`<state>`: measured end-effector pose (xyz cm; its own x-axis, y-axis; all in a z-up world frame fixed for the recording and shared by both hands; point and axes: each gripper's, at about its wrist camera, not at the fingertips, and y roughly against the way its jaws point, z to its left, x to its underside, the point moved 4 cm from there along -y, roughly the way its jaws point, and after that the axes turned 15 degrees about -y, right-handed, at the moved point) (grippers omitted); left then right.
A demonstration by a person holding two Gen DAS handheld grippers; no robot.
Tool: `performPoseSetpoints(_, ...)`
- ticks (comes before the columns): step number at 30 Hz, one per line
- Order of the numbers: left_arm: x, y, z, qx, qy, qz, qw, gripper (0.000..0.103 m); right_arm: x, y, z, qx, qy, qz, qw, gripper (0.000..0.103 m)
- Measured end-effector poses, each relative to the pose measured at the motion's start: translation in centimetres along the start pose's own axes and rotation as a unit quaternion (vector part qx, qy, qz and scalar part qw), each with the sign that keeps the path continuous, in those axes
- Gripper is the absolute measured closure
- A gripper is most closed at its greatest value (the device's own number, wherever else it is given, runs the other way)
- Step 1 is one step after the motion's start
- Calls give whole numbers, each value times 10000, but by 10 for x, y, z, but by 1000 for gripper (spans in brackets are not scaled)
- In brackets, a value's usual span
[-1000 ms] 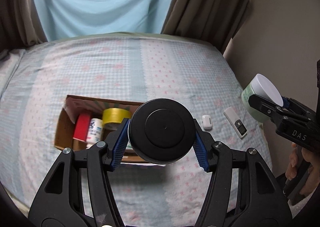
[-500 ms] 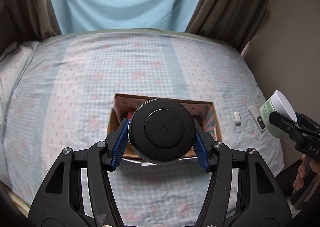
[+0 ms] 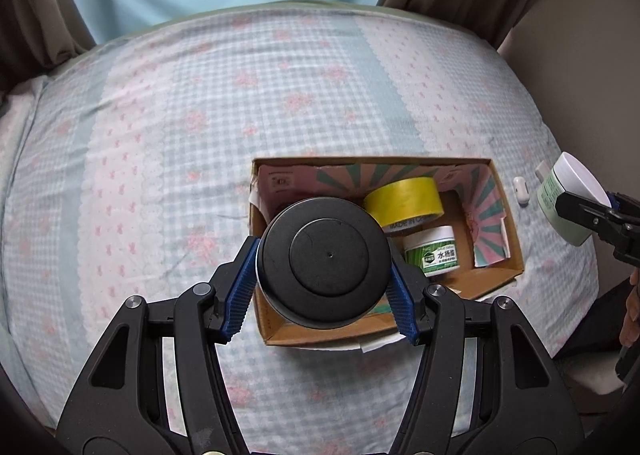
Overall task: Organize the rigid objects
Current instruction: 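Carry both jars over the cardboard box and open both tools to drop them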
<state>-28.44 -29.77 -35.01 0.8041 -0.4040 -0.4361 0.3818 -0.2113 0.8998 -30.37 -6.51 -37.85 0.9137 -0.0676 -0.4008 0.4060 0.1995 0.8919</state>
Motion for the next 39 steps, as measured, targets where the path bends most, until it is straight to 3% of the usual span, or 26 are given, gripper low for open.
performPoseSetpoints(7,28,-52,-3,122,-157,367,9991,47,0,-70,-12,301,-393,398,9980,37)
performPoseSetpoints(13,41,-72,-10,48,-434,476,9979,47,-2,-108,-19,454,-748,592,9944,37)
performPoseSetpoints(28,37,-87,-23,35,-679,604,9959,47,-16,-139,-26,758,-1246,876,9854,37)
performPoseSetpoints(29,36,-88,-23,-9,-664,669,9955,44,-17,-139,-27,776,-1257,896,9850,37)
performPoseSetpoints(31,34,-86,-24,86,-591,673,9959,1,-19,-140,-28,836,-1220,875,9851,36)
performPoseSetpoints(32,32,-82,-26,246,-531,556,9967,0,-19,-139,-29,880,-1211,889,9847,34)
performPoseSetpoints(34,29,-76,-29,262,-480,501,9972,0,-20,-132,-30,920,-1177,812,9854,0)
performPoseSetpoints(39,27,-69,-37,184,-526,528,9971,0,-22,-113,-33,929,-1168,580,9871,0)
